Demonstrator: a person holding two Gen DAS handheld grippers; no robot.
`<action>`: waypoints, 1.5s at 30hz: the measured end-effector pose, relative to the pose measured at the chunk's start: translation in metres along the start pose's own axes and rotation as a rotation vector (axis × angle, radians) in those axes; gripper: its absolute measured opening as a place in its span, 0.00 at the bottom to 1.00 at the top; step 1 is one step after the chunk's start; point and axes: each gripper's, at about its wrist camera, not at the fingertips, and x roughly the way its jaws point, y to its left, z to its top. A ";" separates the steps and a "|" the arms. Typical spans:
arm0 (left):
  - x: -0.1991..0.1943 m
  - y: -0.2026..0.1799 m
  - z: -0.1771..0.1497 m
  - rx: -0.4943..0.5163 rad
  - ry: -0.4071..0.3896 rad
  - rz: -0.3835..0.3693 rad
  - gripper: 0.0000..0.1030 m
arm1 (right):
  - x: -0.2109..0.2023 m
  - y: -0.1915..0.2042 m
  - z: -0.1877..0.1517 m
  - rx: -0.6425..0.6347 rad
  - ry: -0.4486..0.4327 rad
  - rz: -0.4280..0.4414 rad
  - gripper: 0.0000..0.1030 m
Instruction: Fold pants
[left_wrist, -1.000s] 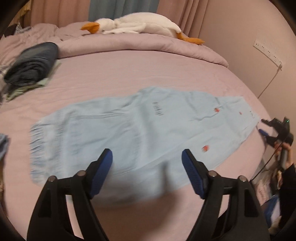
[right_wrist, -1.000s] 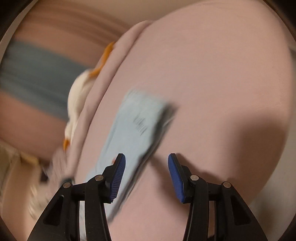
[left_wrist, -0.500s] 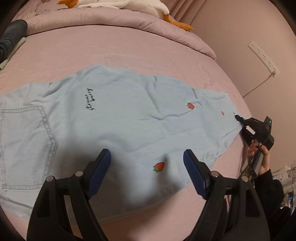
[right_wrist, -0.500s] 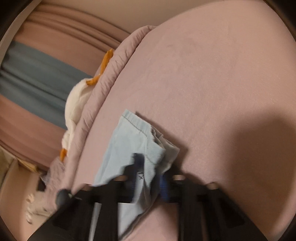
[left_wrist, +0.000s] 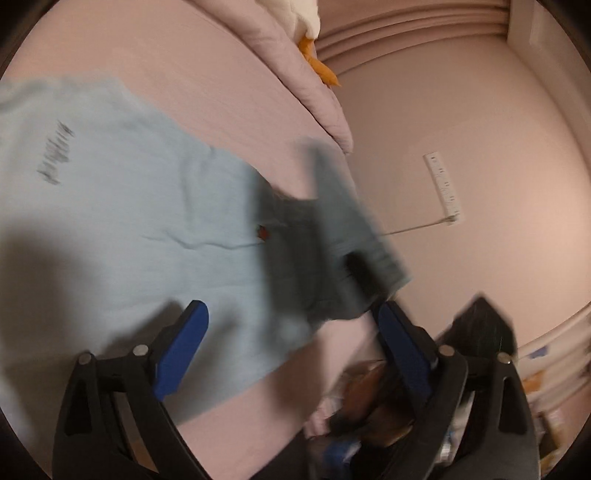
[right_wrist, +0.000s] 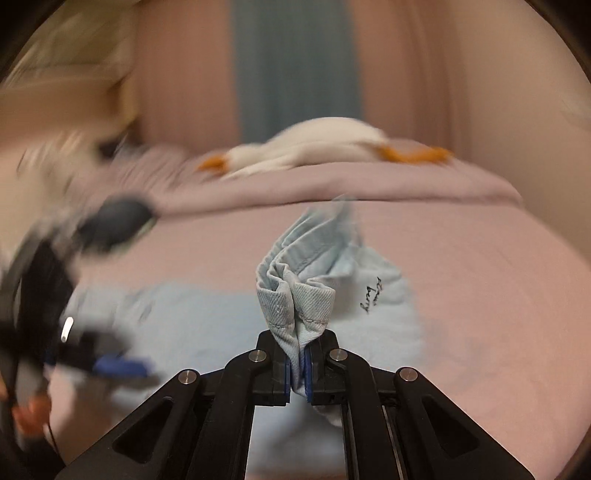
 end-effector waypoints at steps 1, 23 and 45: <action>0.010 0.004 0.002 -0.038 0.012 -0.030 0.91 | 0.005 0.017 -0.002 -0.055 0.001 0.014 0.06; -0.059 0.049 0.016 0.089 -0.191 0.267 0.09 | 0.047 0.141 -0.020 -0.256 0.071 0.178 0.06; -0.027 0.001 0.000 0.282 -0.090 0.297 0.50 | 0.033 0.010 0.027 0.015 0.231 0.147 0.27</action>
